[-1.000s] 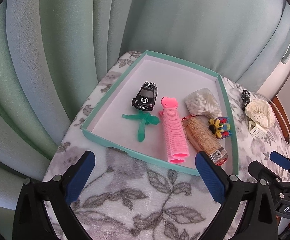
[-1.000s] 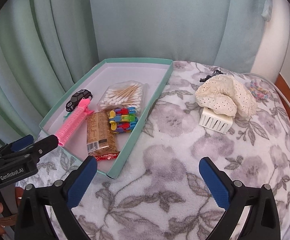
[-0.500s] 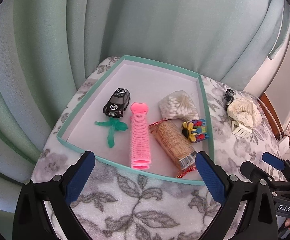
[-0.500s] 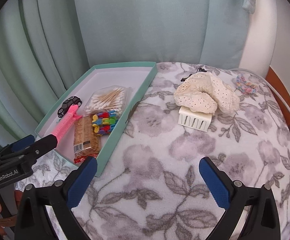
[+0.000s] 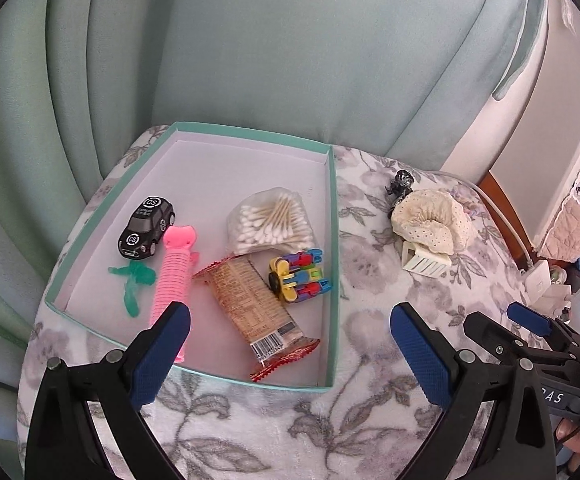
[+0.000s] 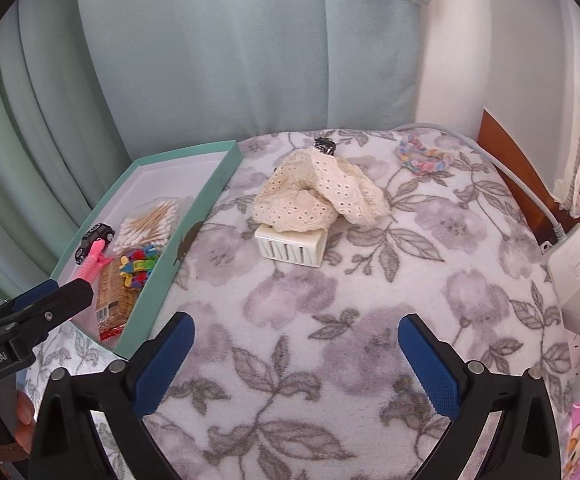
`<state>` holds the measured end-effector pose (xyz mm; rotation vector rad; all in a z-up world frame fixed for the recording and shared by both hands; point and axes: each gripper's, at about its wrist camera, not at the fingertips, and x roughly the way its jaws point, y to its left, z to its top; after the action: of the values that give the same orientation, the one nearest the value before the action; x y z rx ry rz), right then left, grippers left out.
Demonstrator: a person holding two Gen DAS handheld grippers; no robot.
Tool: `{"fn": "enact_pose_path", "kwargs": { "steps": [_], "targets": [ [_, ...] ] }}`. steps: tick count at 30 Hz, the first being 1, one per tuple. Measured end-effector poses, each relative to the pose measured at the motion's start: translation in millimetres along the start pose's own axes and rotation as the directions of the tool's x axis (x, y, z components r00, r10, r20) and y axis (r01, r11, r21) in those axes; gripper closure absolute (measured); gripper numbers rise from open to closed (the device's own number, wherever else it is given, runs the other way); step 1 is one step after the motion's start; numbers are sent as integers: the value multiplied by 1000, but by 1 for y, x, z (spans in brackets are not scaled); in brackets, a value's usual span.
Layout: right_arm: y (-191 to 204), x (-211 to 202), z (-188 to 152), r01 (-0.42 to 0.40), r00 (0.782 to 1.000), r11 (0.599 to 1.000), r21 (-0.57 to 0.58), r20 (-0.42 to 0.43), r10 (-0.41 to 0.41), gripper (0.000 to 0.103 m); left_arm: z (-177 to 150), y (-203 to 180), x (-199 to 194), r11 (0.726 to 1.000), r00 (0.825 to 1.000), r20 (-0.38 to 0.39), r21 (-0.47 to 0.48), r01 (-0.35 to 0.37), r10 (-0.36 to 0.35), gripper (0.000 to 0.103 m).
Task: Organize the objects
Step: 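Move both grippers back toward the white claw clip and cream lace cloth, then grasp the white claw clip with the left gripper while the right grasps the lace cloth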
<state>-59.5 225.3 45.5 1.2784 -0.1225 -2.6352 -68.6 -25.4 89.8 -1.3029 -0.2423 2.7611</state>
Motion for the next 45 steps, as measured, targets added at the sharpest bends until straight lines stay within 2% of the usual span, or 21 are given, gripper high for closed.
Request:
{"fn": "enact_pose_path", "kwargs": {
  "steps": [8, 13, 20, 32, 34, 43, 45],
  "targets": [
    [-23, 1, 11, 20, 1000, 999, 25, 16, -20, 0, 14, -29, 7, 999, 1000, -2, 37, 24, -24, 3],
    [-37, -1, 30, 38, 998, 999, 35, 48, -40, 0, 25, -54, 17, 996, 999, -6, 75, 41, -41, 3],
    [-56, 7, 57, 43, 996, 996, 72, 78, -48, 0, 34, -73, 39, 995, 997, -34, 71, 72, -70, 3],
    [-57, 46, 72, 1, 1000, 998, 55, 30, -3, 0, 33, -104, 76, 983, 992, -95, 156, 100, -86, 3],
    [-55, 52, 73, 1, 1000, 999, 50, 25, -2, 3, 32, -109, 81, 980, 990, -106, 165, 107, -90, 3],
    [-57, 67, 74, -9, 1000, 998, 60, -1, 9, 33, 31, -126, 102, 973, 984, -138, 188, 134, -109, 3],
    [-57, 70, 74, -11, 1000, 998, 59, -6, 11, 48, 31, -129, 107, 972, 983, -145, 191, 139, -112, 3]
  ]
}}
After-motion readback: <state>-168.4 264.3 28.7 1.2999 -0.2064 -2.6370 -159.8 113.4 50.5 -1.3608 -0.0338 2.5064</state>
